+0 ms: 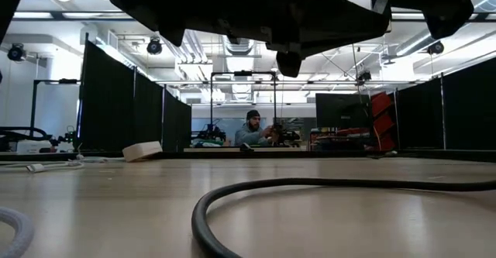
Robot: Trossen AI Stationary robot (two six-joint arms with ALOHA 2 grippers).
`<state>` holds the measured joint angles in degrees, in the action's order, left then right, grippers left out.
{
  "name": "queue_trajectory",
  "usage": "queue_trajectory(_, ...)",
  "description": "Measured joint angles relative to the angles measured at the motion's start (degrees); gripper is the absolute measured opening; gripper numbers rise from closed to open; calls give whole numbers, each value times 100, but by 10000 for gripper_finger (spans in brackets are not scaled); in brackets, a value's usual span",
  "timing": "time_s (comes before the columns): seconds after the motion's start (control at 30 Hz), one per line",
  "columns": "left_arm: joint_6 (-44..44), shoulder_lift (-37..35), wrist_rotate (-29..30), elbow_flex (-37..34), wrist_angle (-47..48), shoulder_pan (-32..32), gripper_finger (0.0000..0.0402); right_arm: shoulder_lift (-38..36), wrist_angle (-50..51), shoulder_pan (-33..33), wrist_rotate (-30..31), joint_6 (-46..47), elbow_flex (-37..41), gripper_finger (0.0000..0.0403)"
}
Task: Plug in charger cables
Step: Insert the bottom black charger cable into the bottom white outlet extension
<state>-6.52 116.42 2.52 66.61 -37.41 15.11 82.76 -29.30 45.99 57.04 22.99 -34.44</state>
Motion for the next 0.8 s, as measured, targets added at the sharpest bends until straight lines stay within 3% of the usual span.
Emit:
queue_trajectory(0.33,-4,-2,0,0,15,0,0,0,64,-198,-177,11,0,88)
queue_trajectory(0.5,-9,-4,-21,0,20,0,1,2,105,-196,-428,157,0,19)
queue_trajectory(0.8,206,-118,-22,0,85,72,68,0,116,84,-447,192,0,17)
